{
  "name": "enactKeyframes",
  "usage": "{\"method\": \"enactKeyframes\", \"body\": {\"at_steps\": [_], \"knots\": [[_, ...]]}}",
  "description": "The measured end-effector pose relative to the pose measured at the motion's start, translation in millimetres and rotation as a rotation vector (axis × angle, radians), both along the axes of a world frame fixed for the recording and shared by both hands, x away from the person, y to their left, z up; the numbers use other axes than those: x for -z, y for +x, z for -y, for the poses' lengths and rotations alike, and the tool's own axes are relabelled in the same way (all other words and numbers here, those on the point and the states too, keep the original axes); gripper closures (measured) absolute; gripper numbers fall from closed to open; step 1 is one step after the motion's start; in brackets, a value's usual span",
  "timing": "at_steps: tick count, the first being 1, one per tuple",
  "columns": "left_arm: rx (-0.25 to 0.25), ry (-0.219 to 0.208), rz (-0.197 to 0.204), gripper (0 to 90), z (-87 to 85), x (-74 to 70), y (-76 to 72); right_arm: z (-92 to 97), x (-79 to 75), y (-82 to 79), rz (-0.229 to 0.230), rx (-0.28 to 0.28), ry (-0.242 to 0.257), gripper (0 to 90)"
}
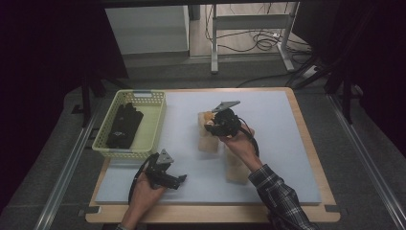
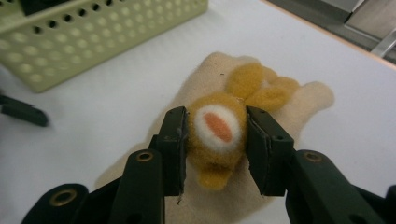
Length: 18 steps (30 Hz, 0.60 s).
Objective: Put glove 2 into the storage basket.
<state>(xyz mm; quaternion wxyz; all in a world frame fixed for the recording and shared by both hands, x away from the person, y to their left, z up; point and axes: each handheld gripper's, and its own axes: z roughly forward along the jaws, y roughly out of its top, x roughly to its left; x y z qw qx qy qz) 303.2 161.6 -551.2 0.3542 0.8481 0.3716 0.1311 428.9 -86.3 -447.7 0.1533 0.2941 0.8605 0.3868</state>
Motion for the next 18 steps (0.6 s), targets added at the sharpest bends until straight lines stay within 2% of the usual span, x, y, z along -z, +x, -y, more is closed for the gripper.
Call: {"method": "enactKeyframes", "body": {"at_steps": [4,8,13,18], "knots": [[0.002,0.004,0.001,1.2,-0.2,-0.3,0.1,10.6,-15.9,-17.2,0.002,-0.013,0.032,60.0],[0.001,0.002,0.001,1.2,-0.1,-0.2,0.1,28.5,-26.2,-34.6,0.001,-0.001,0.034,60.0],[-0.002,0.000,0.001,1.2,0.1,-0.1,0.1,55.7,-31.8,-53.3,-0.019,0.023,0.037,60.0],[-0.001,0.001,0.000,1.2,0.0,-0.2,0.2,83.1,-31.3,-77.7,-0.025,0.047,0.009,60.0]]}}
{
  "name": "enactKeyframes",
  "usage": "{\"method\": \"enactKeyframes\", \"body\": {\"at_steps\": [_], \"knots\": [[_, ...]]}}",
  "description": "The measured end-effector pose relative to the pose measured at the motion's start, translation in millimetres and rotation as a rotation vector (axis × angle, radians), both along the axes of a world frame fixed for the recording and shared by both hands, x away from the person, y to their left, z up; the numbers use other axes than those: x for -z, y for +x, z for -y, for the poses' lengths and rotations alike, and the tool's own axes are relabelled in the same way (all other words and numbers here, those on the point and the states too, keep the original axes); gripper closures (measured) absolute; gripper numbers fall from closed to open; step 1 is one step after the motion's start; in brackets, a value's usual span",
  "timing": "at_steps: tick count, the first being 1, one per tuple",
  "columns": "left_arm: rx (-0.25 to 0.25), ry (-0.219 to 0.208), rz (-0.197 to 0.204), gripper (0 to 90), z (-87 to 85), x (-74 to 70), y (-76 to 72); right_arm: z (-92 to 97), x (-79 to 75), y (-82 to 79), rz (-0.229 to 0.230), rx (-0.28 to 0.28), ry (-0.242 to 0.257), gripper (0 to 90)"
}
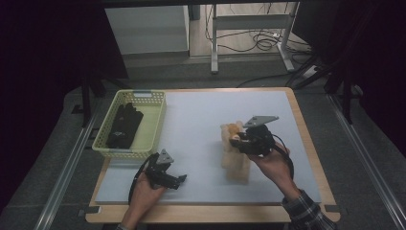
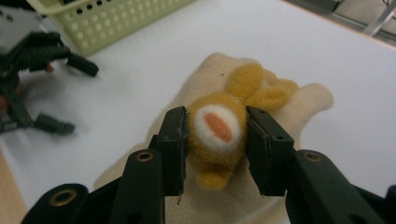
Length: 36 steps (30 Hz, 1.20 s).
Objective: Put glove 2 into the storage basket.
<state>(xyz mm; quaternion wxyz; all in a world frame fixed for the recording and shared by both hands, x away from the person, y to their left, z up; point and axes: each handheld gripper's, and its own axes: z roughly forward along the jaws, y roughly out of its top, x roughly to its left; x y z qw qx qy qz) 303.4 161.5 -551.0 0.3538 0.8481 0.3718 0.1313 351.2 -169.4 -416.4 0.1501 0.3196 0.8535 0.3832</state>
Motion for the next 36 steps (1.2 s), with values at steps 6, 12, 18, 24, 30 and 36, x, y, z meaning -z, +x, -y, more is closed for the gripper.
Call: {"method": "enactKeyframes", "body": {"at_steps": [6,12,18,24,30,36], "knots": [[0.000,0.000,0.002,1.2,0.0,0.2,0.1,19.5,22.2,-9.7,-0.029,0.039,-0.008,59.9],[0.002,0.003,-0.001,1.2,-0.2,0.0,0.0,12.8,55.0,-0.5,-0.063,0.052,-0.024,59.5],[0.002,0.003,0.000,1.2,-0.1,0.1,-0.1,4.9,77.7,5.1,-0.091,0.043,-0.007,55.0],[0.002,0.003,0.000,1.2,-0.1,0.0,-0.1,17.2,63.1,0.4,-0.038,0.043,0.013,46.9],[0.000,0.002,0.001,1.2,0.0,0.1,-0.1,44.4,58.3,-8.5,-0.007,0.078,0.031,64.9],[0.002,0.003,0.000,1.2,-0.1,0.0,0.0,64.1,69.7,-16.7,-0.022,0.079,0.015,88.8]]}}
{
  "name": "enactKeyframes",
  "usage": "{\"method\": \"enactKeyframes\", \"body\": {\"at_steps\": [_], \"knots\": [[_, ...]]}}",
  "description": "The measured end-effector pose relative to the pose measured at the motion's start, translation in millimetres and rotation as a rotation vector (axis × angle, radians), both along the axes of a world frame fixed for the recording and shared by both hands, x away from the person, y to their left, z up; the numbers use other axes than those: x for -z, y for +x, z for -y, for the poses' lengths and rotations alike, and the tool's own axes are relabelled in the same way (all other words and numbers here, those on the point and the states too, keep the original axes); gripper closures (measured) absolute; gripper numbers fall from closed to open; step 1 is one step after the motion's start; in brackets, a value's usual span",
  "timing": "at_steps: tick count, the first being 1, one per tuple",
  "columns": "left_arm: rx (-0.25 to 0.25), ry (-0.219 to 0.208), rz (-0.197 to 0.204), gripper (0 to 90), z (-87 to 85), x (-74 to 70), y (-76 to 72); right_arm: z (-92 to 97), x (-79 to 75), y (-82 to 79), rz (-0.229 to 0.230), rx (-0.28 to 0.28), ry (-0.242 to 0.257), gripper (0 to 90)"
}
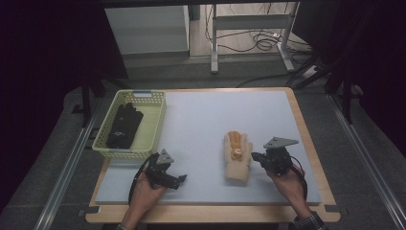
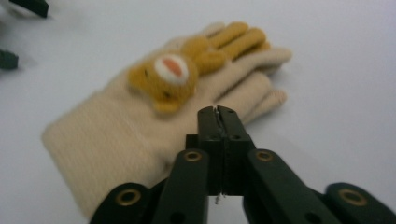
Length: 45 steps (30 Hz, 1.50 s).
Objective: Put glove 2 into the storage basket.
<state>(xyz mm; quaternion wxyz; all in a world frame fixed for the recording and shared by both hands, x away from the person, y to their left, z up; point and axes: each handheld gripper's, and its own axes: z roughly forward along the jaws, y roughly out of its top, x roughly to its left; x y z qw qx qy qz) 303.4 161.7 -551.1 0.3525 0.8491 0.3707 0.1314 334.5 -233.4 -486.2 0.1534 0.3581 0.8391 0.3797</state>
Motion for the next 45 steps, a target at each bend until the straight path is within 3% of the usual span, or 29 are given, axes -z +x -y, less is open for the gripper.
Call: {"method": "enactKeyframes", "body": {"at_steps": [7,17,33,45], "knots": [[0.000,0.000,0.001,1.2,0.1,0.0,-0.1,7.1,21.8,-10.2,-0.026,-0.015,-0.023,88.9],[-0.001,0.000,0.001,1.2,0.1,0.1,-0.1,-4.5,39.6,-15.9,-0.042,-0.048,-0.024,88.8],[0.000,0.001,0.001,1.2,0.0,0.0,-0.1,-57.0,44.1,-8.7,-0.031,-0.132,-0.014,88.7],[0.000,0.002,0.001,1.2,0.0,0.0,0.0,-96.0,47.3,3.4,-0.022,-0.163,-0.008,88.1]]}}
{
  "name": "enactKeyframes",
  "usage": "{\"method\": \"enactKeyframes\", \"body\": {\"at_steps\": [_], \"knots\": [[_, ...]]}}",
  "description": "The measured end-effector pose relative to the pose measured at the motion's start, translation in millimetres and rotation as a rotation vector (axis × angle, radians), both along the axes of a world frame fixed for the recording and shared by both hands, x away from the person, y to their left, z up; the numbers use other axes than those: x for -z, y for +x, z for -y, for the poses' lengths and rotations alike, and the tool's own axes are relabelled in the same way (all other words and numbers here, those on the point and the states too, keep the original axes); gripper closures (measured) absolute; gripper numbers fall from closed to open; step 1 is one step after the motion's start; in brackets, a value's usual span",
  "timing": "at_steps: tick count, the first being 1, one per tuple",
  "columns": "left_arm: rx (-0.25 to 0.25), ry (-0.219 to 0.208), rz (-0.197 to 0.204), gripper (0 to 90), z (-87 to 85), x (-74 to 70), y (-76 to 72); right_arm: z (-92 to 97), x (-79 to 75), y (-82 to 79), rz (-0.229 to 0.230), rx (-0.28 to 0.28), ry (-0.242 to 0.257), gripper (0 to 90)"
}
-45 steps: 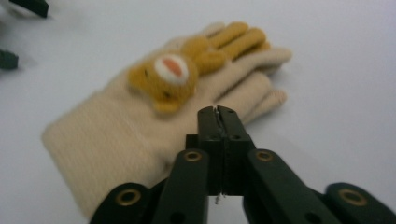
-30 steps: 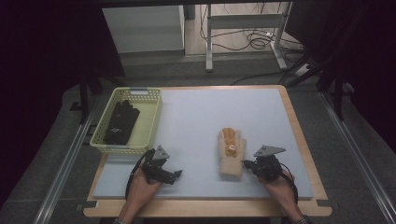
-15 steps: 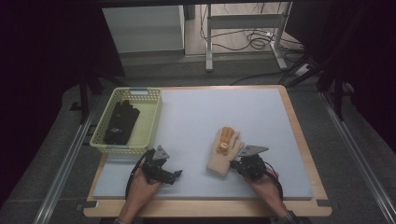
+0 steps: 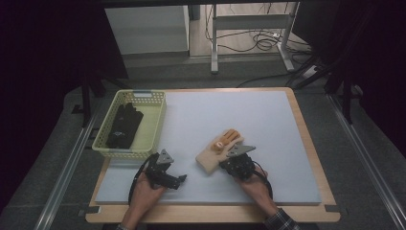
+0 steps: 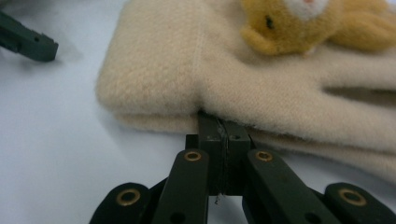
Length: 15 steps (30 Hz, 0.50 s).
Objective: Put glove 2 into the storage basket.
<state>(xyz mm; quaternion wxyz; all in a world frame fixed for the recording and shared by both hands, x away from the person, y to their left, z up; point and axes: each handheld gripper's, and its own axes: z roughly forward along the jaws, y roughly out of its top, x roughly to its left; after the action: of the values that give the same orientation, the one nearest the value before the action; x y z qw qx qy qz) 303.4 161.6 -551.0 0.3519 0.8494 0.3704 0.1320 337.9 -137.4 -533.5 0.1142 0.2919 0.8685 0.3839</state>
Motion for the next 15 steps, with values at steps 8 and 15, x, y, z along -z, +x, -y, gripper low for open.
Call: {"method": "enactKeyframes", "body": {"at_steps": [8,15], "knots": [[0.000,0.002,0.000,1.1,0.2,-0.1,-0.1,-0.8,-0.5,-0.5,-0.012,-0.008,0.014,84.0],[0.000,0.003,-0.002,1.1,0.4,-0.1,0.0,23.7,-9.9,-3.2,0.020,0.036,0.020,73.3]]}}
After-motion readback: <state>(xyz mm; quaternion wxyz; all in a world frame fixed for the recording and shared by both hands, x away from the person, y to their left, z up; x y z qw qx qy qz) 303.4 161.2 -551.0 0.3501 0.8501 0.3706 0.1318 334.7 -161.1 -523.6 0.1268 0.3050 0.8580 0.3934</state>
